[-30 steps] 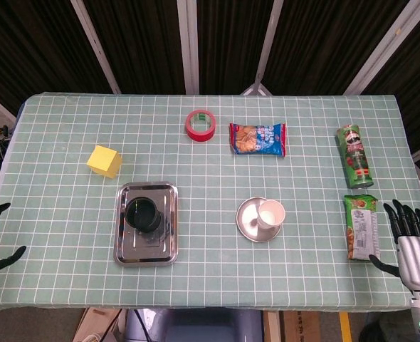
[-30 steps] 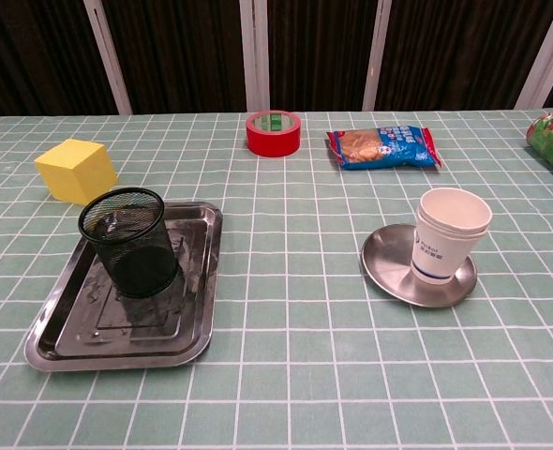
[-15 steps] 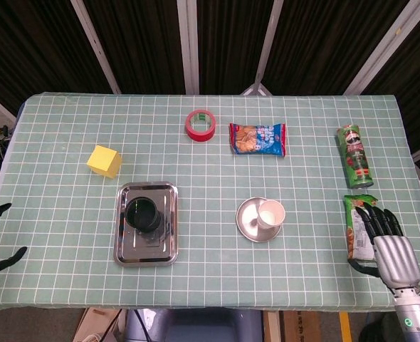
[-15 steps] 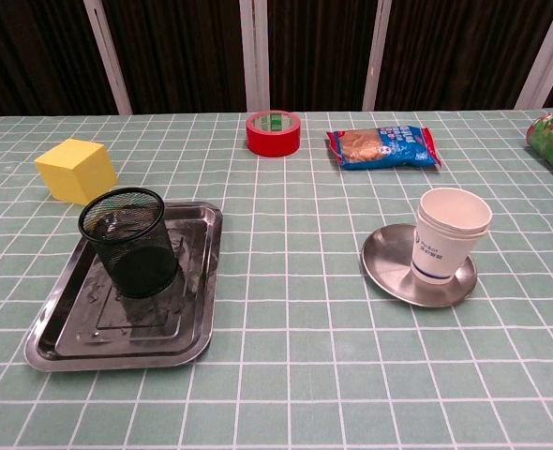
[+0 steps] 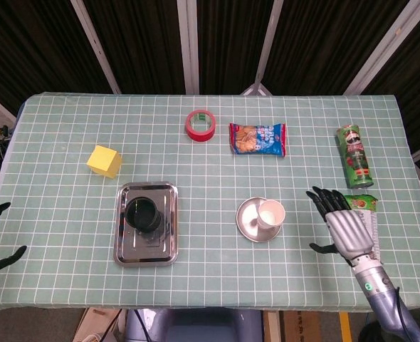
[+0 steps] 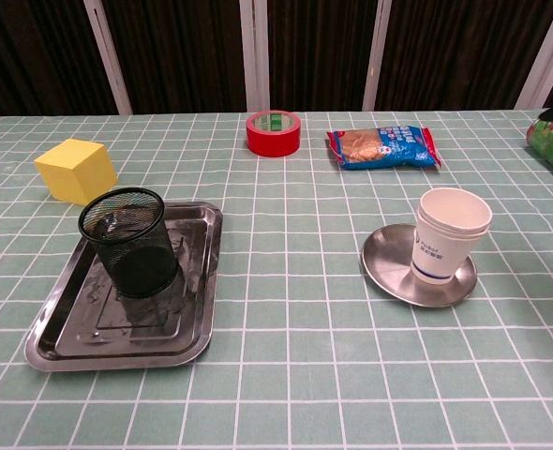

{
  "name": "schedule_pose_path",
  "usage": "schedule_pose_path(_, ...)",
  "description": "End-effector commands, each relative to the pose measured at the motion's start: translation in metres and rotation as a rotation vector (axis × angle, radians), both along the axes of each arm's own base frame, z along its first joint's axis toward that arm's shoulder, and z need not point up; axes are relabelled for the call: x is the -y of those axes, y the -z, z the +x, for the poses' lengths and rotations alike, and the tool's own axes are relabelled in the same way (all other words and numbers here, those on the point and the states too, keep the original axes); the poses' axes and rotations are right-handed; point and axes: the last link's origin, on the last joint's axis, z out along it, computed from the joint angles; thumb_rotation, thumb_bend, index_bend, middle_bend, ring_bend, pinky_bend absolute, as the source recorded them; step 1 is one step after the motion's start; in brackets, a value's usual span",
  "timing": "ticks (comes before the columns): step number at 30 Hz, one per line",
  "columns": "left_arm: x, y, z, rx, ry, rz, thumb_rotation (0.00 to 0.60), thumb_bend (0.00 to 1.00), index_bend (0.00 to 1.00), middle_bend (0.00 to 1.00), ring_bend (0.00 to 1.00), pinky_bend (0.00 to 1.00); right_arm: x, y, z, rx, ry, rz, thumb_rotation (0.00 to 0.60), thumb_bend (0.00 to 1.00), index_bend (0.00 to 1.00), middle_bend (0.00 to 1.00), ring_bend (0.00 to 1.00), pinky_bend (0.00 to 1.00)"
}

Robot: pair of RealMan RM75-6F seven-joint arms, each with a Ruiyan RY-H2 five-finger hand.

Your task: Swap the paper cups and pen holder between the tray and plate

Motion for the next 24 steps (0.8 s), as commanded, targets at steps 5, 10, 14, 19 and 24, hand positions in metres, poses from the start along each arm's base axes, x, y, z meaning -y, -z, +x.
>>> schedule_pose_path(5,-0.002,-0.001,-0.002,0.004,-0.016,0.003,0.6,0.07,0.18,0.0,0.0,0.09,0.023,0.037,0.031,-0.004,-0.016,0.127,0.6,0.0,0.0,0.0,0.0,0.0)
schedule_pose_path(10,-0.003,-0.001,-0.003,0.009,-0.032,0.011,0.6,0.07,0.18,0.0,0.0,0.09,0.04,0.056,0.049,0.006,-0.031,0.158,0.6,0.0,0.0,0.0,0.0,0.0)
schedule_pose_path(14,-0.004,0.0,-0.004,0.007,-0.041,0.011,0.6,0.07,0.18,0.0,0.0,0.09,0.044,0.062,0.057,0.007,-0.034,0.163,0.6,0.0,0.0,0.0,0.0,0.0)
schedule_pose_path(19,-0.004,0.001,-0.004,0.007,-0.054,0.011,0.6,0.07,0.17,0.0,0.0,0.09,0.047,0.074,0.061,0.0,-0.021,0.185,0.6,0.0,0.02,0.0,0.01,0.0)
schedule_pose_path(24,-0.004,-0.002,-0.005,0.012,-0.059,0.021,0.6,0.07,0.17,0.0,0.0,0.09,0.05,0.08,0.06,-0.04,-0.015,0.186,0.6,0.0,0.06,0.0,0.09,0.03)
